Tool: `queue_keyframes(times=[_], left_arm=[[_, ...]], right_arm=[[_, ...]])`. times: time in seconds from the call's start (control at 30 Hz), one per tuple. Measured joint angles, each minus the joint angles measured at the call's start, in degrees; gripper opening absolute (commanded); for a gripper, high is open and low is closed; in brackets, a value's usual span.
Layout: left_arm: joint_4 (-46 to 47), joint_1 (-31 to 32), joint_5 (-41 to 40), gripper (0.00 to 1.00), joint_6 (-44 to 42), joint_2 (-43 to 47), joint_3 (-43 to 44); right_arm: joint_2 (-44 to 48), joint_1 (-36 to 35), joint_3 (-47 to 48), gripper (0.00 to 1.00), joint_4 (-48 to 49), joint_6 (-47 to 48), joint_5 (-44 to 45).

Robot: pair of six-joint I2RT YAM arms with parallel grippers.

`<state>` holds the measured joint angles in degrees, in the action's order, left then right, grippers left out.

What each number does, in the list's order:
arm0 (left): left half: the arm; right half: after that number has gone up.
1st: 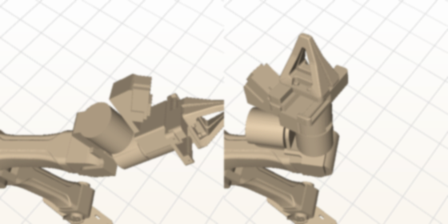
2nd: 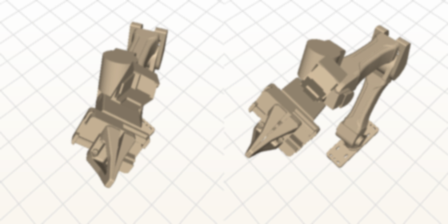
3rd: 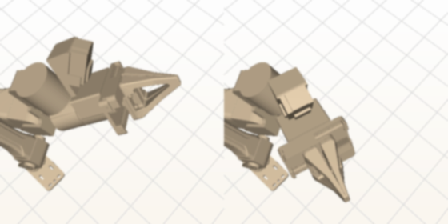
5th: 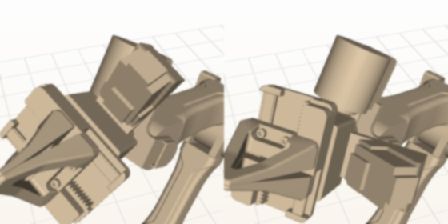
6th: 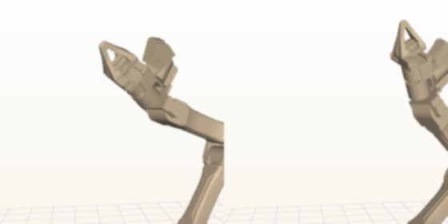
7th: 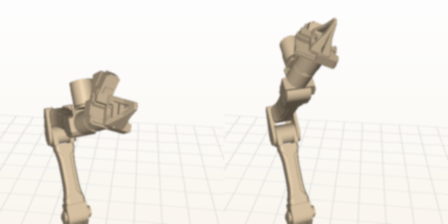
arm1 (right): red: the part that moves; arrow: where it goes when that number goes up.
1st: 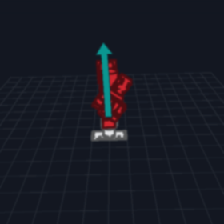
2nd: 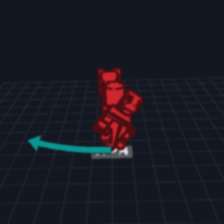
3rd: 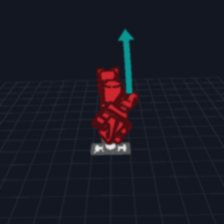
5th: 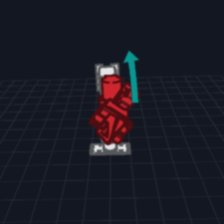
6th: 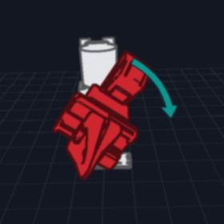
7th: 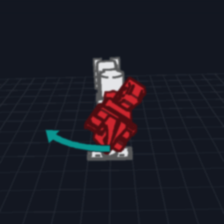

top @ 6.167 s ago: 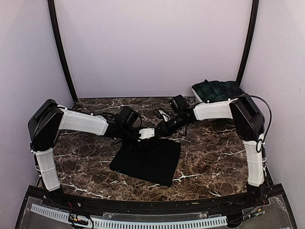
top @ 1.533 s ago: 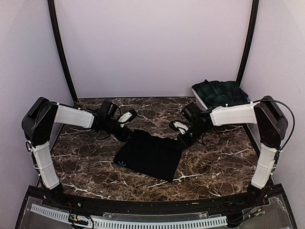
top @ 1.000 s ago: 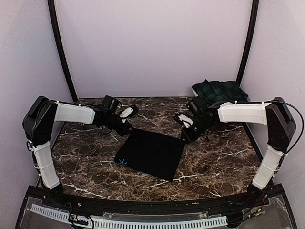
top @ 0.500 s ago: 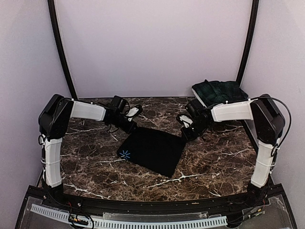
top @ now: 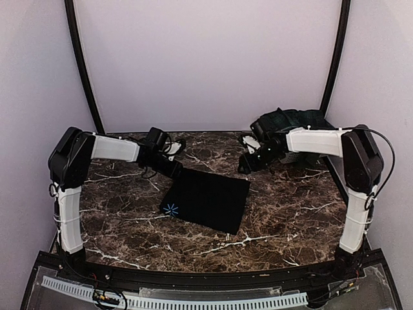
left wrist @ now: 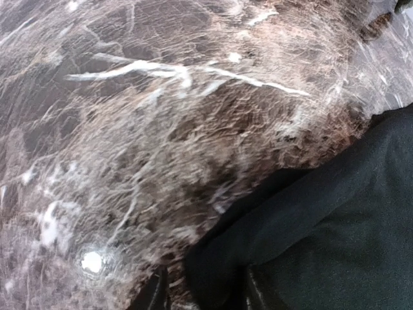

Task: Fold and stack the mixed laundry pile
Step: Smooth out the square-folded T-shirt at the center of the board.

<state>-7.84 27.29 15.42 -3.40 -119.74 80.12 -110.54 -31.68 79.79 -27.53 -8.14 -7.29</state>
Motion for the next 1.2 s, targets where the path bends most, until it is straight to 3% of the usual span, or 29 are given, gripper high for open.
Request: queue_keyframes(times=[0.03,0.07,0.1,0.17,0.3,0.47,0.6,0.83,1.2], left_arm=[[-0.20,-0.20,-0.79,0.70,0.94,0.35,-0.22],[-0.24,-0.39,-1.70,0.72,1.77,0.79,-0.72],[-0.17,-0.61,-2.62,0.92,3.32,1.79,-1.79],[0.26,-1.11,-4.44,0.98,5.95,5.05,-5.14],[1.14,-1.68,-6.51,0.99,11.47,15.13,-10.71],[1.92,-1.09,-5.27,0.99,17.77,21.53,-7.98],[5.11,1.27,3.91,0.99,22.08,20.50,-7.78],[15.10,4.07,20.70,0.99,29.90,10.67,-8.85],[19.91,-0.52,23.32,0.99,34.42,-0.63,-7.34]], right_arm=[[-0.48,0.42,1.88,0.65,0.04,0.20,0.37],[-0.85,0.72,3.63,0.69,0.04,0.44,0.72],[-0.94,0.90,4.81,0.73,0.04,0.17,1.01],[-0.66,1.38,6.82,0.85,-0.02,0.13,0.87],[3.56,1.64,5.99,0.99,1.14,-2.01,-3.87],[14.23,1.31,-1.99,0.99,7.08,-7.98,-15.19],[17.70,-0.92,-9.22,0.99,15.72,-14.64,-23.02],[6.51,-2.84,-12.31,0.99,22.49,-19.06,-27.80],[-6.80,0.92,-6.56,0.99,24.70,-19.30,-29.38]])
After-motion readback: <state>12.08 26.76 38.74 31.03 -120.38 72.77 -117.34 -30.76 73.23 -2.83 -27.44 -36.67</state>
